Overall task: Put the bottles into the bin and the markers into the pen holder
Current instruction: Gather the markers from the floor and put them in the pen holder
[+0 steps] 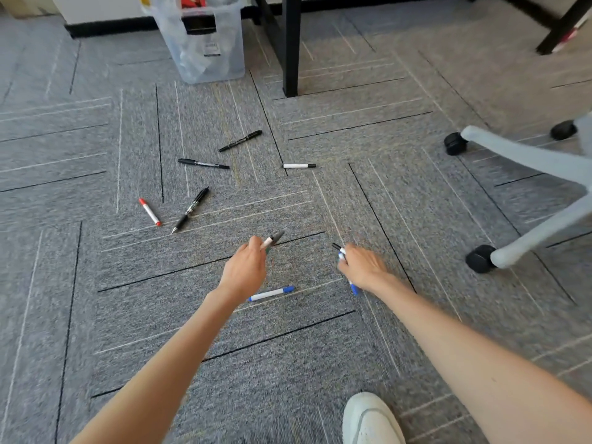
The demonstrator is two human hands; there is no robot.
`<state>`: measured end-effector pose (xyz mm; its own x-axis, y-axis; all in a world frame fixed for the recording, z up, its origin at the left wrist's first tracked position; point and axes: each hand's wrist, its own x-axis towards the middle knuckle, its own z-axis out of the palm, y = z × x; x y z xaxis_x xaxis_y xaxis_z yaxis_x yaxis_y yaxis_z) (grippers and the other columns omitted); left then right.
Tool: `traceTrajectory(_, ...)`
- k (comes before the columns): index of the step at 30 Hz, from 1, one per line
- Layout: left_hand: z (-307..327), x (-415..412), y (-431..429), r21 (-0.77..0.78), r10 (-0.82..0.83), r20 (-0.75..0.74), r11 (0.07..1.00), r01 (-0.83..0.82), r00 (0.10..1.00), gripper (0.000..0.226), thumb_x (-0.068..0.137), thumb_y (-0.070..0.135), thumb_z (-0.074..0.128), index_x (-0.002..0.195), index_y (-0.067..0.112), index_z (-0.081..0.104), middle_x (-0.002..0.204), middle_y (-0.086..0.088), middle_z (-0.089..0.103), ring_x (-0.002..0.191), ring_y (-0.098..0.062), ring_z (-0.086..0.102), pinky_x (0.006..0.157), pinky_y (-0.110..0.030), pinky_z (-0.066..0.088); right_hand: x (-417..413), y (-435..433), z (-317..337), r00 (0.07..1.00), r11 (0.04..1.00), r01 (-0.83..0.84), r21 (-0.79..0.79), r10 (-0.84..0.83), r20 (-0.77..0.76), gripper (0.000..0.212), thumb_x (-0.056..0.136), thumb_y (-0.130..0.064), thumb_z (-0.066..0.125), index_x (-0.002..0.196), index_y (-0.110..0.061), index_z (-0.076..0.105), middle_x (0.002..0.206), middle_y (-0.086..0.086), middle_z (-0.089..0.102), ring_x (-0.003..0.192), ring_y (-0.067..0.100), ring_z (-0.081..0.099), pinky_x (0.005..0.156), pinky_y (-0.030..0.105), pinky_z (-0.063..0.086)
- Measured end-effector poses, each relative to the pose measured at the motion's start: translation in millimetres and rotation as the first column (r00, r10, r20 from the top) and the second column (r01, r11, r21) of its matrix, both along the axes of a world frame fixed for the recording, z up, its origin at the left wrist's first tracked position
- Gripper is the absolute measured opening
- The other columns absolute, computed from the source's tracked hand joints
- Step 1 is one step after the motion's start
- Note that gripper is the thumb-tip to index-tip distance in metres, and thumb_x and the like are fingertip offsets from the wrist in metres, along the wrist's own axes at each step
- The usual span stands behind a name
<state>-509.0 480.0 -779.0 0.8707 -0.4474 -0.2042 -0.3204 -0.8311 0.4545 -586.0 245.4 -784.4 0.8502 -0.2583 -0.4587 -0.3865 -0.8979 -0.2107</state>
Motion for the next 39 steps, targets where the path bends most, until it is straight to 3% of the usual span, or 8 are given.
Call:
traceTrajectory(5, 13.4, 1.1, 25.7, -0.12, 0.118, -0.086, 0.984, -0.128, 0.989, 0.009, 0.104, 0.015, 0.028, 0.105, 0.008, 0.034, 0.068, -0.001, 0.049, 0.049, -0.014, 0.038, 0.039, -0.022, 0.03, 30.9, 43.7, 17.1, 0.99, 0.981, -0.129, 0.147, 0.118, 0.083, 0.03, 0.106, -0.021, 0.032, 0.125, -0.001, 0.043, 0.08, -0.002, 0.044, 0.056, 0.007, 0.037, 0.048, 0.018, 0.031)
traceTrajectory(10, 15.9, -0.5, 66.1, -0.188, 0.217, -0.186, 0.949, -0.252, 0.958, 0.009, 0.101, 0.01, 0.032, 0.11, 0.009, 0.036, 0.09, -0.01, 0.059, 0.065, -0.023, 0.05, 0.055, -0.046, 0.047, 48.9, 94.8, 23.3, 0.96, 0.909, -0.267, 0.32, 0.279, 0.009, 0.036, 0.105, -0.008, 0.03, 0.14, 0.0, 0.029, 0.074, 0.002, 0.043, 0.055, 0.011, 0.037, 0.046, 0.025, 0.028)
traceTrajectory(18, 4.5, -10.9, 123.8, -0.174, 0.395, -0.287, 0.874, -0.453, 0.873, 0.032, 0.095, -0.004, 0.037, 0.122, 0.014, 0.035, 0.097, -0.006, 0.062, 0.071, -0.024, 0.056, 0.066, -0.054, 0.052, 40.0, 125.7, 1.9, 0.812, 0.806, -0.573, 0.151, 0.583, -0.034, 0.035, 0.087, -0.037, 0.068, 0.106, -0.011, 0.054, 0.088, -0.002, 0.053, 0.077, 0.015, 0.049, 0.074, 0.027, 0.038)
traceTrajectory(21, 0.6, -15.0, 132.0, -0.189, 0.423, -0.312, 0.85, -0.492, 0.851, 0.036, 0.095, -0.003, 0.038, 0.127, 0.012, 0.035, 0.097, -0.009, 0.062, 0.071, -0.022, 0.055, 0.064, -0.047, 0.051, 38.3, 128.8, -8.6, 0.806, 0.804, -0.586, 0.096, 0.591, -0.031, 0.024, 0.09, -0.03, 0.066, 0.099, -0.011, 0.056, 0.086, -0.001, 0.055, 0.076, 0.016, 0.052, 0.076, 0.026, 0.038)
traceTrajectory(24, -4.8, -15.8, 134.4, -0.185, 0.427, -0.325, 0.846, -0.5, 0.844, 0.047, 0.096, -0.002, 0.039, 0.139, 0.016, 0.033, 0.098, -0.011, 0.063, 0.072, -0.023, 0.056, 0.063, -0.044, 0.05, 43.5, 129.9, -10.9, 0.806, 0.803, -0.588, 0.098, 0.592, -0.012, 0.015, 0.096, -0.025, 0.057, 0.093, -0.012, 0.051, 0.085, 0.002, 0.055, 0.065, 0.013, 0.046, 0.059, 0.021, 0.037)
traceTrajectory(32, 0.5, 19.2, 111.8, -0.2, 0.377, -0.299, 0.873, -0.444, 0.877, 0.026, 0.097, -0.001, 0.039, 0.12, 0.009, 0.044, 0.107, -0.012, 0.062, 0.074, -0.021, 0.056, 0.058, -0.033, 0.046, 105.3, 134.3, 19.6, 0.875, 0.855, -0.483, 0.187, 0.464, 0.135, 0.016, 0.098, -0.021, 0.047, 0.101, -0.007, 0.054, 0.08, 0.0, 0.049, 0.057, 0.01, 0.039, 0.05, 0.018, 0.036)
traceTrajectory(36, 6.5, 46.4, 91.0, -0.153, 0.425, -0.176, 0.879, -0.451, 0.888, 0.019, 0.101, 0.014, 0.034, 0.119, 0.01, 0.04, 0.098, -0.012, 0.062, 0.066, -0.021, 0.051, 0.056, -0.034, 0.041, 134.3, 129.9, 32.9, 0.914, 0.895, -0.396, 0.207, 0.362, 0.184, 0.017, 0.097, -0.027, 0.047, 0.09, -0.012, 0.048, 0.072, -0.003, 0.043, 0.055, 0.012, 0.035, 0.049, 0.024, 0.031)
traceTrajectory(39, 9.9, 70.7, 77.4, -0.05, 0.453, -0.034, 0.889, -0.454, 0.891, 0.022, 0.101, 0.024, 0.035, 0.115, 0.008, 0.041, 0.095, -0.011, 0.06, 0.076, -0.031, 0.055, 0.065, -0.039, 0.041, 147.6, 127.5, 34.1, 0.927, 0.912, -0.358, 0.199, 0.321, 0.193, 0.02, 0.095, -0.028, 0.046, 0.081, -0.013, 0.044, 0.068, -0.003, 0.04, 0.054, 0.014, 0.032, 0.05, 0.028, 0.026)
